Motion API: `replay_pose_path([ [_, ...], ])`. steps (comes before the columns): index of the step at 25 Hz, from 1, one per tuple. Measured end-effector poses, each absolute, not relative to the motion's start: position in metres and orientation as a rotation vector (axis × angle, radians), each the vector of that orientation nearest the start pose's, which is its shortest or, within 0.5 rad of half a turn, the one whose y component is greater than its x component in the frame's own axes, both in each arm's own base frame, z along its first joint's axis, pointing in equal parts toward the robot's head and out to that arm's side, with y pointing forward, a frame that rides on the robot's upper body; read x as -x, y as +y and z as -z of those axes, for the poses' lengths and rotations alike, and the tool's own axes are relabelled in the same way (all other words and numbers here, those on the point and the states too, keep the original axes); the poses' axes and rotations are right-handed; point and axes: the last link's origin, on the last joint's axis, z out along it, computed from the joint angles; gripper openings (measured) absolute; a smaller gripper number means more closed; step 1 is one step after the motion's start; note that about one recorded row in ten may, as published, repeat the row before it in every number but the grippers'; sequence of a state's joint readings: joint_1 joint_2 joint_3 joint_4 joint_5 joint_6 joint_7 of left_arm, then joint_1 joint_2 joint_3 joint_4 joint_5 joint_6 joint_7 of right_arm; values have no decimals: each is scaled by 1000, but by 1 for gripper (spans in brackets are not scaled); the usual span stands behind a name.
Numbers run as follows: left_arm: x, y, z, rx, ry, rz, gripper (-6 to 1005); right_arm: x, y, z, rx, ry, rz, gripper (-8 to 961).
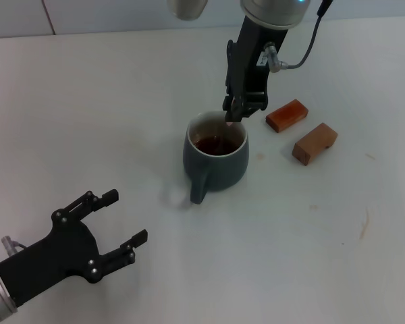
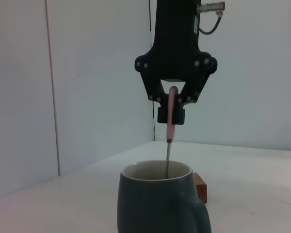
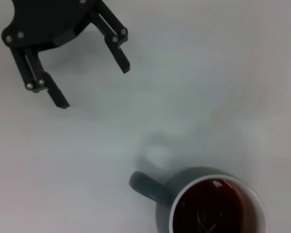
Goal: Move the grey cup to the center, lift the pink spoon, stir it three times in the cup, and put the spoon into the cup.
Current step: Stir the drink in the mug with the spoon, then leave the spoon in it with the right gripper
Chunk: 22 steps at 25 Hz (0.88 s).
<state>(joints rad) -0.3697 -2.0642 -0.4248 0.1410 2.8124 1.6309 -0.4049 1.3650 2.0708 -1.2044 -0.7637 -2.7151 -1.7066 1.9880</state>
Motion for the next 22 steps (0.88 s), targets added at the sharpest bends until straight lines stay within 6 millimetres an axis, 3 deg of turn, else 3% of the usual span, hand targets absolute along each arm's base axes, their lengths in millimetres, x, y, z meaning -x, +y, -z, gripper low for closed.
replay_pose_path([
  [13, 324, 218, 52, 2464, -264, 832, 808, -27, 416, 30, 2918, -147, 951, 187],
  [22, 325, 218, 52, 2464, -265, 832, 808, -26, 405, 28, 2969, -118, 1013, 195],
])
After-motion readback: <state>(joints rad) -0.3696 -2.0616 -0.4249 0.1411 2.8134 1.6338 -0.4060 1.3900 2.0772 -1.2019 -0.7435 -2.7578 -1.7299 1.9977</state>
